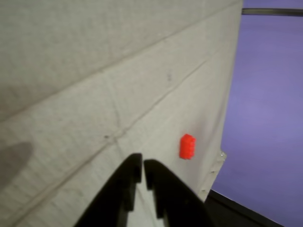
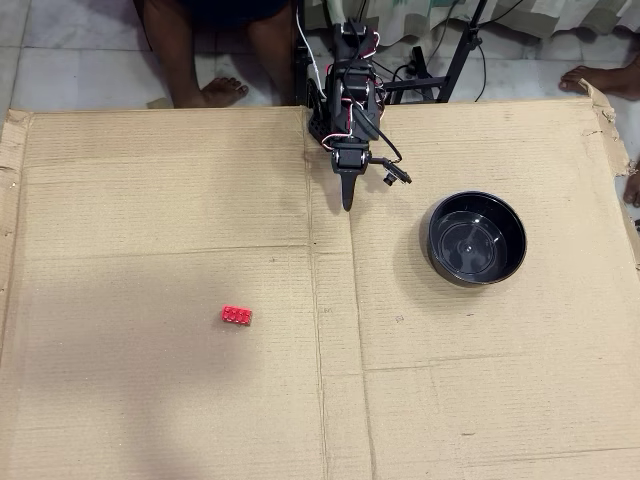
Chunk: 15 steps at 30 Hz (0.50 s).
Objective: Grasp a lego block and put it in the bin.
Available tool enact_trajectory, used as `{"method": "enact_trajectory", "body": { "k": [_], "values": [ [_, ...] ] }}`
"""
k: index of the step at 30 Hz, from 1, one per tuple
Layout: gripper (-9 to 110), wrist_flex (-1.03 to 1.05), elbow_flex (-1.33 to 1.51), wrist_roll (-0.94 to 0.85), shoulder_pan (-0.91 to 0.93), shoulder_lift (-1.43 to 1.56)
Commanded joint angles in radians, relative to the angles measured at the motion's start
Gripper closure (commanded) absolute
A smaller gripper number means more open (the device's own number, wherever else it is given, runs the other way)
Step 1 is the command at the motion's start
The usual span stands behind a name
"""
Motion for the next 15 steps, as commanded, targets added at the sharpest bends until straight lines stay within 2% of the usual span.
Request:
{"method": "enact_trajectory", "body": {
  "k": [1, 8, 15],
  "values": [
    [101, -0.067, -0.129, 0.005, 0.005, -0.144],
    [101, -0.245, -0.39, 0.005, 0.037, -0.561],
    [101, -0.252, -0.718, -0.009, 0.133, -0.954]
  ]
}}
